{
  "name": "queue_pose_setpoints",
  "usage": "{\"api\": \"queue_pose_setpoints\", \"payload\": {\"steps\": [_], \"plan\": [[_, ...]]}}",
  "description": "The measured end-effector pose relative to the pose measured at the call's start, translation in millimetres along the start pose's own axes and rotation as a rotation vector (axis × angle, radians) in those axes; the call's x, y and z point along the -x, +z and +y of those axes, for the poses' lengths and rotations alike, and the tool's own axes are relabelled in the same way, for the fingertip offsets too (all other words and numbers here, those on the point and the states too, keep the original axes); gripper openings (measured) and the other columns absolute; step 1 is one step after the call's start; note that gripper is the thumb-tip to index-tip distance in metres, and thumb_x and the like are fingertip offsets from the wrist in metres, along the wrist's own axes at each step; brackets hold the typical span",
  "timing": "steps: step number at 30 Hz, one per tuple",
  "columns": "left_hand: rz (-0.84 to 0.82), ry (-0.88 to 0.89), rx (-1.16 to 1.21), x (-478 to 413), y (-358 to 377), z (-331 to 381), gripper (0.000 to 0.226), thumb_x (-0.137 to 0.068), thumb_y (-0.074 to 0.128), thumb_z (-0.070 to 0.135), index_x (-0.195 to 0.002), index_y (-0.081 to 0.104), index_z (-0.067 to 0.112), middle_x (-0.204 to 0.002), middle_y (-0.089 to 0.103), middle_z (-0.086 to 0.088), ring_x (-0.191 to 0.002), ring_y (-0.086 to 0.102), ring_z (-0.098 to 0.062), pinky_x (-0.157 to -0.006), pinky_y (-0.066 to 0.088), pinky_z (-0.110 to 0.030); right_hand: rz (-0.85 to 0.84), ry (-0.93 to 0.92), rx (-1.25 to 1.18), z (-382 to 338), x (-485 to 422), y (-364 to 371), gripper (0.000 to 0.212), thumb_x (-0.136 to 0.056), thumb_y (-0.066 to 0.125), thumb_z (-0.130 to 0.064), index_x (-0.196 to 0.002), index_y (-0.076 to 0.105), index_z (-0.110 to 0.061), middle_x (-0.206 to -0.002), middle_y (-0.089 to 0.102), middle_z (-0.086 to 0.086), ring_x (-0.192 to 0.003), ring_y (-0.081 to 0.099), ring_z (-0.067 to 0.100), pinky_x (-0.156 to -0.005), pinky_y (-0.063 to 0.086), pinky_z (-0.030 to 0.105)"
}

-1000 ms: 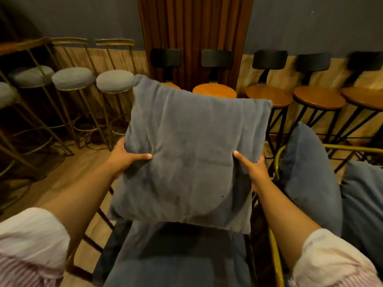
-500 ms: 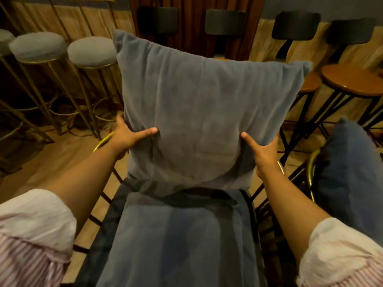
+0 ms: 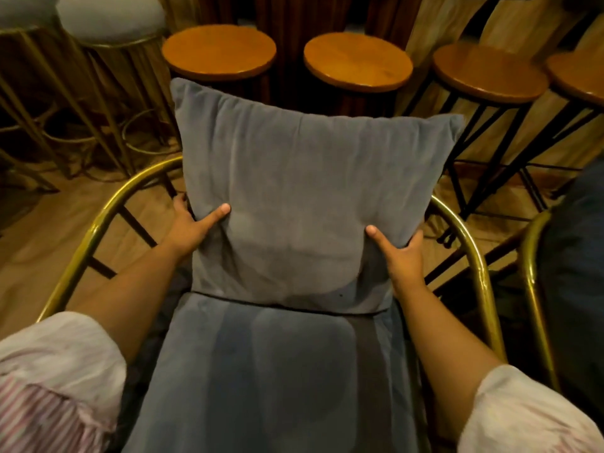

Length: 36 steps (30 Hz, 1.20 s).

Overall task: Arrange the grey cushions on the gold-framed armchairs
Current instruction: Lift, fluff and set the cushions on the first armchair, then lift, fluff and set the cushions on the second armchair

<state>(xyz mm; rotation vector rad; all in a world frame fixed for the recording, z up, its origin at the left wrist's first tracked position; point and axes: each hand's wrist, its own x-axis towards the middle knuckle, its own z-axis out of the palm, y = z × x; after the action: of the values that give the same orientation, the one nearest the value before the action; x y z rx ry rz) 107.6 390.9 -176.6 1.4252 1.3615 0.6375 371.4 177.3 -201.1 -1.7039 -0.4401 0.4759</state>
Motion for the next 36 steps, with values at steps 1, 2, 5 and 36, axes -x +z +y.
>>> {"api": "queue_pose_setpoints", "payload": {"steps": [1, 2, 5, 36], "plan": [[0.012, 0.009, 0.006, -1.1, 1.1, -0.9, 0.099, -0.078, 0.071, 0.04, -0.15, 0.008, 0.017, -0.157, 0.026, -0.006, -0.141, 0.033, -0.028, -0.113, 0.032, -0.045, 0.004, -0.009, 0.003, 0.8, -1.8, 0.7, 0.117, -0.046, 0.078, -0.059, -0.144, 0.03, -0.019, -0.146, 0.044, 0.002, -0.131, 0.045, 0.021, -0.107, 0.042, 0.038], [0.016, 0.008, 0.003, -1.9, 2.1, -2.7, 0.098, -0.079, 0.07, 0.039, -0.15, 0.007, 0.017, -0.157, 0.025, -0.006, -0.141, 0.032, -0.028, -0.113, 0.031, -0.044, 0.0, -0.009, 0.018, 2.1, -1.9, 0.9, 0.116, -0.047, 0.079, -0.059, -0.145, 0.029, -0.019, -0.147, 0.043, 0.002, -0.132, 0.045, 0.021, -0.107, 0.041, 0.039], [-0.016, -0.046, -0.029, -4.9, 6.4, -7.3, 0.098, -0.08, 0.068, 0.041, -0.151, 0.006, 0.016, -0.158, 0.024, -0.007, -0.142, 0.031, -0.029, -0.114, 0.029, -0.044, -0.047, 0.006, 0.057, 17.6, -2.0, 3.4, 0.104, -0.064, 0.082, -0.043, -0.146, 0.025, -0.015, -0.149, 0.04, 0.006, -0.135, 0.042, 0.026, -0.109, 0.038, 0.039], [-0.69, 0.518, -0.652, 426.6, 27.5, 154.4, 0.064, -0.091, 0.052, 0.041, -0.145, 0.033, 0.013, -0.152, 0.037, -0.011, -0.137, 0.038, -0.029, -0.108, 0.034, -0.036, 0.046, -0.079, 0.56, -138.2, 321.2, -290.4, 0.069, -0.092, 0.051, -0.044, -0.149, 0.025, -0.016, -0.157, 0.028, 0.007, -0.147, 0.019, 0.029, -0.117, 0.023, 0.046]]}}
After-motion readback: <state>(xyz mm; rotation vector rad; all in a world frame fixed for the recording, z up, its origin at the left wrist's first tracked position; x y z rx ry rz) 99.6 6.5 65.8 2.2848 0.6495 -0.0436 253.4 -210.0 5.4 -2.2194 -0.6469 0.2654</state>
